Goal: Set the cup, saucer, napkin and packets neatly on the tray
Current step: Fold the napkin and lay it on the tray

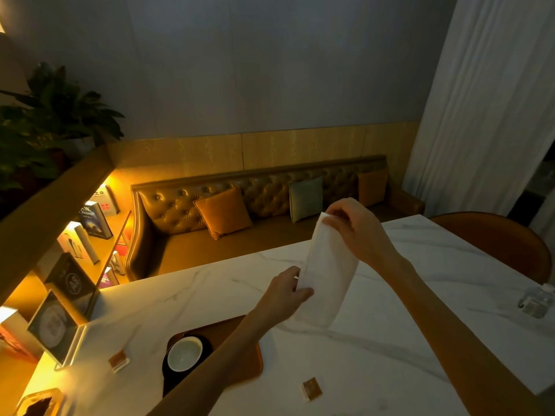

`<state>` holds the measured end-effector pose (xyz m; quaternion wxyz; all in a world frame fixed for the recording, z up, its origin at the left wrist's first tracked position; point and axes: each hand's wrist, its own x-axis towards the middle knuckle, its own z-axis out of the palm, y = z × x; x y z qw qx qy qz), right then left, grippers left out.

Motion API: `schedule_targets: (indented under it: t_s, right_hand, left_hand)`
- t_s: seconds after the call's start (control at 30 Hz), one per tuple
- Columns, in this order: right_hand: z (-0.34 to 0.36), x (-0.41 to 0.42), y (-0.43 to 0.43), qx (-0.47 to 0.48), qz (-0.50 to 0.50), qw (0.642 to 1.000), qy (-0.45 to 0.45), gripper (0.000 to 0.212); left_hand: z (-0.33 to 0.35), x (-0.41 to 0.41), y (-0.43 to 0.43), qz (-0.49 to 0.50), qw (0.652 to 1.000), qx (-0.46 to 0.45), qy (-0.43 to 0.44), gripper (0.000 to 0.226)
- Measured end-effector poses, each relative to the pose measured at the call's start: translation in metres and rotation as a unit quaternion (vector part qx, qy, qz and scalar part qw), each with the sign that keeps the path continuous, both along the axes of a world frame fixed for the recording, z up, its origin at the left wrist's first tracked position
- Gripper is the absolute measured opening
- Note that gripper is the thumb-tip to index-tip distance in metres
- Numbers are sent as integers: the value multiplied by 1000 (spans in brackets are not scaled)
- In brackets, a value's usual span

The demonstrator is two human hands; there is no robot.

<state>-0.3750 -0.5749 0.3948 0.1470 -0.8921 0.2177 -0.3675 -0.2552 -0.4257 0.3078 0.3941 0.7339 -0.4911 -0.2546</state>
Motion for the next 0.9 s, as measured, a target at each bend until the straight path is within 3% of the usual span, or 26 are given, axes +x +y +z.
schedule_targets:
  t_s: [0.3, 0.57, 0.77, 0.9]
  right_hand:
    - [4, -3, -3, -24, -20, 999, 15, 24]
    - [2, -7, -9, -48, -17, 998, 38, 20]
    - [5, -9, -15, -37, -24, 999, 31, 25]
    - [6, -18, -21, -34, -63, 997, 14, 18]
  left_hand:
    - [5, -4, 0, -41, 999, 24, -5, 36]
    - [2, -2, 3, -190, 979, 17, 71, 55]
    - [-11, 2, 1, -102, 993, -4, 57, 45]
    - [-16, 22, 4, -35, 998, -41, 10, 19]
